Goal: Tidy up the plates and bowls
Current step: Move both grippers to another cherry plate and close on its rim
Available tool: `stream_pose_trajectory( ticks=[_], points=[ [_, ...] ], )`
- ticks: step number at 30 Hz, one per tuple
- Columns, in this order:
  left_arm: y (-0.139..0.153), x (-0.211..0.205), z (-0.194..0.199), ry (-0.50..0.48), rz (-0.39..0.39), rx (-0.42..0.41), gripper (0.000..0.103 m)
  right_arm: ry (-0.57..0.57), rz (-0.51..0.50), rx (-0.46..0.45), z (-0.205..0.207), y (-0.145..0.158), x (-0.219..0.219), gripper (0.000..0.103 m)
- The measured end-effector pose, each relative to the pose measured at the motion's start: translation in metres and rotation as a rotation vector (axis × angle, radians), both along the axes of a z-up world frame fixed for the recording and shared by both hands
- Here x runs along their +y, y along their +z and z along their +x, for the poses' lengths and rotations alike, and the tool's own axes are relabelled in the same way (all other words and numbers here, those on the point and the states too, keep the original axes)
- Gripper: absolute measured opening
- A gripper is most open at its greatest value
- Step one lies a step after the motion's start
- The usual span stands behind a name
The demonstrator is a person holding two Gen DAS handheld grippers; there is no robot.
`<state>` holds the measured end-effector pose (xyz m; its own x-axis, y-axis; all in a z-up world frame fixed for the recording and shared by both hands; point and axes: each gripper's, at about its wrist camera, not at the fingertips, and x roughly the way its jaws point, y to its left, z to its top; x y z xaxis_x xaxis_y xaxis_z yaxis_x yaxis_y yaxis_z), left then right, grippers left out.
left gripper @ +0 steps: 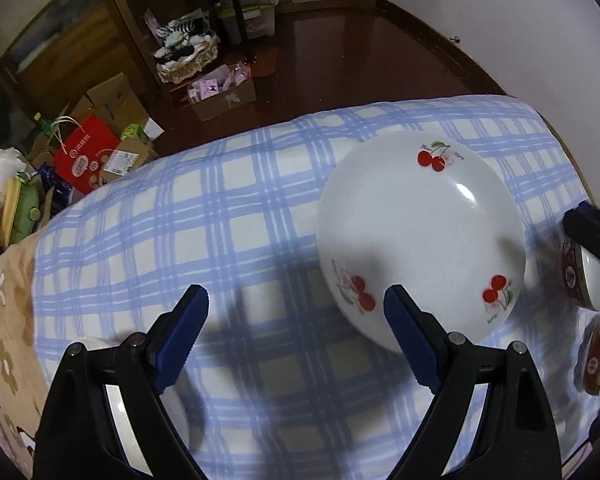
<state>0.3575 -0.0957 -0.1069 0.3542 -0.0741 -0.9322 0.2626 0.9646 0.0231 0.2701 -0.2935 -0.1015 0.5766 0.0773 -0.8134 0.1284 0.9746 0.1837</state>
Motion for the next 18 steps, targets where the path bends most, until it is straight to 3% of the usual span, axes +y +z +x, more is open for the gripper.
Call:
stream_pose_trajectory(
  ticks=[3,5,6,9,11,15,16,18],
  points=[
    [-0.013,-0.002,0.010,0.016,0.000,0.018,0.088,0.016,0.023,0.050,0.013,-0.018,-0.001,0.050],
    [-0.020,-0.002,0.016,0.021,-0.010,0.014,0.082,0.015,0.025,0.089,0.022,-0.029,-0.002,0.037],
    [-0.025,-0.003,0.020,0.025,-0.012,0.024,0.080,0.014,0.022,0.106,0.026,-0.033,-0.003,0.037],
    [-0.038,-0.005,0.027,0.025,-0.023,0.062,0.062,0.024,0.027,0.154,0.038,-0.049,-0.001,0.026],
    [-0.046,-0.007,0.030,0.018,-0.031,0.080,0.044,0.029,0.017,0.164,0.041,-0.054,0.002,0.022],
    [-0.047,-0.009,0.031,0.007,-0.083,0.058,0.029,0.022,0.022,0.192,0.047,-0.062,0.001,0.018],
    [-0.047,-0.010,0.031,0.004,-0.093,0.057,0.019,0.021,0.022,0.197,0.048,-0.063,0.001,0.013],
    [-0.046,-0.013,0.031,0.001,-0.092,0.054,0.016,0.014,0.021,0.192,0.047,-0.064,0.000,0.012]
  ],
)
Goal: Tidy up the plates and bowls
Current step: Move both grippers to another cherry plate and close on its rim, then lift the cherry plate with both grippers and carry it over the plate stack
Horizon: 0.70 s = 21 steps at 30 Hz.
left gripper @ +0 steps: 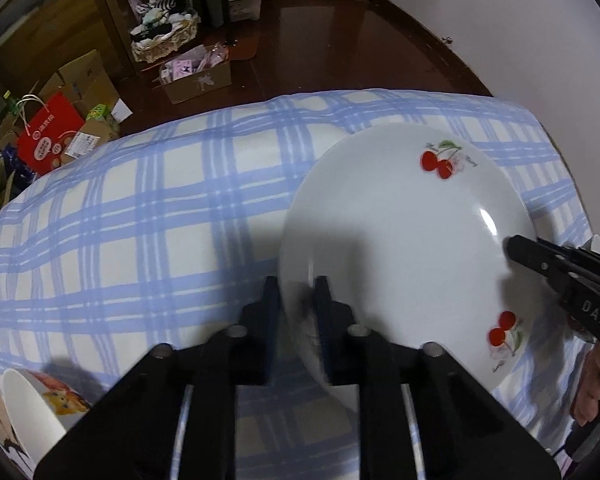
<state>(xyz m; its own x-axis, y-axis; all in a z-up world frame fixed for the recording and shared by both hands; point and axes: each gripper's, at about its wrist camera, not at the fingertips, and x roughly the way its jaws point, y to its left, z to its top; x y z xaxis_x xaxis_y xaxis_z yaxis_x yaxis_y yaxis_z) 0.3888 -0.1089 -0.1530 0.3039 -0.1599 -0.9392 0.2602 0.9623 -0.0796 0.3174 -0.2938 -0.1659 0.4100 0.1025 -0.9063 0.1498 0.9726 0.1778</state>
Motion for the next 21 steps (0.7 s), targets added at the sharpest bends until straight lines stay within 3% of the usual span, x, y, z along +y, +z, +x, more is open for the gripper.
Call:
stream_pose_trajectory(
  ticks=[9,21],
  points=[
    [0.006,0.013,-0.003,0.047,-0.054,0.056,0.015,-0.012,0.025,-0.032,-0.015,0.010,-0.001,0.011],
    [0.048,0.032,-0.054,0.055,-0.103,0.045,0.015,-0.001,0.052,-0.078,-0.059,0.046,0.013,0.011]
  ],
)
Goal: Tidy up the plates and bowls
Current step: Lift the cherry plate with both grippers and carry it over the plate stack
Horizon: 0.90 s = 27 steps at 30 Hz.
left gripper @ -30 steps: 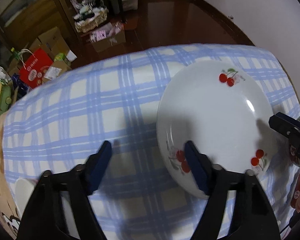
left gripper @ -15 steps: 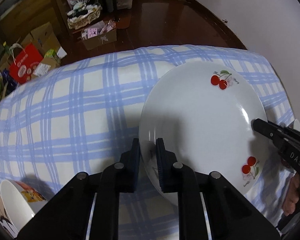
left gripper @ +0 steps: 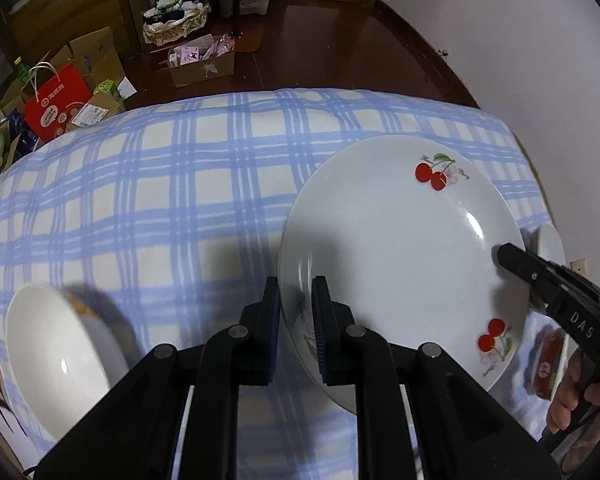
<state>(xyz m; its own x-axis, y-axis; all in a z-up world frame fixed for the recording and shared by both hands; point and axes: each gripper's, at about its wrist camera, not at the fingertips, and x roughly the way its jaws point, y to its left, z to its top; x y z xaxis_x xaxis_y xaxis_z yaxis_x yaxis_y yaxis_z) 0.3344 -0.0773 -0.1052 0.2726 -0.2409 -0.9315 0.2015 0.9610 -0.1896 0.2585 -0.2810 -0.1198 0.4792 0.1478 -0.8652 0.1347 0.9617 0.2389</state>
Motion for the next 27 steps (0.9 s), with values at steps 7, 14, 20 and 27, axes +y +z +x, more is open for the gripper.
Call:
stream_pose_trajectory(
  ticks=[7,14,20,27],
  points=[
    [0.034,0.007,-0.042,0.023,-0.009,-0.044,0.015,-0.026,0.113,-0.029,-0.042,0.019,-0.003,0.011],
    [0.051,0.003,-0.091,0.052,-0.025,-0.069,0.016,-0.048,0.213,-0.051,-0.093,0.033,-0.014,0.011],
    [0.052,-0.008,-0.129,0.020,-0.059,-0.056,0.016,-0.058,0.157,-0.078,-0.135,0.047,-0.016,0.011],
    [0.052,-0.017,-0.170,-0.020,-0.047,-0.065,0.012,-0.082,0.110,-0.101,-0.179,0.054,-0.016,0.011]
  ],
)
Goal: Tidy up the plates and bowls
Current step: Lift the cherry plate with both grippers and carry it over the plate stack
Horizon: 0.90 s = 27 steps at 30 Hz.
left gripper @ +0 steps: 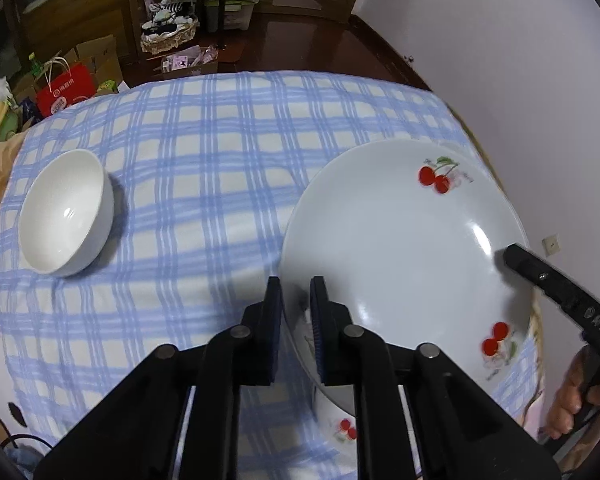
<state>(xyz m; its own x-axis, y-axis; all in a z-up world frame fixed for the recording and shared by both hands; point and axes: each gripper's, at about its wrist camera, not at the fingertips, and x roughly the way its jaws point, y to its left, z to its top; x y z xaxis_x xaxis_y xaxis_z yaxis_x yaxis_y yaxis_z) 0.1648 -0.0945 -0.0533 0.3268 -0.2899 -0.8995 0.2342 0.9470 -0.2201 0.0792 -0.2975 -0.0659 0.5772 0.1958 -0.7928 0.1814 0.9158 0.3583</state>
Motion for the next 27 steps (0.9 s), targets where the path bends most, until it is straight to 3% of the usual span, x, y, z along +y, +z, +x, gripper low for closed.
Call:
stream_pose_trajectory(
  ticks=[14,27],
  points=[
    [-0.009,0.003,-0.056,-0.033,0.023,-0.031,0.012,-0.023,-0.093,-0.038,-0.072,-0.010,0.022,0.011],
    [-0.025,-0.008,-0.087,-0.086,0.045,-0.009,0.012,-0.086,-0.069,-0.026,-0.118,-0.037,0.019,0.011]
  ],
)
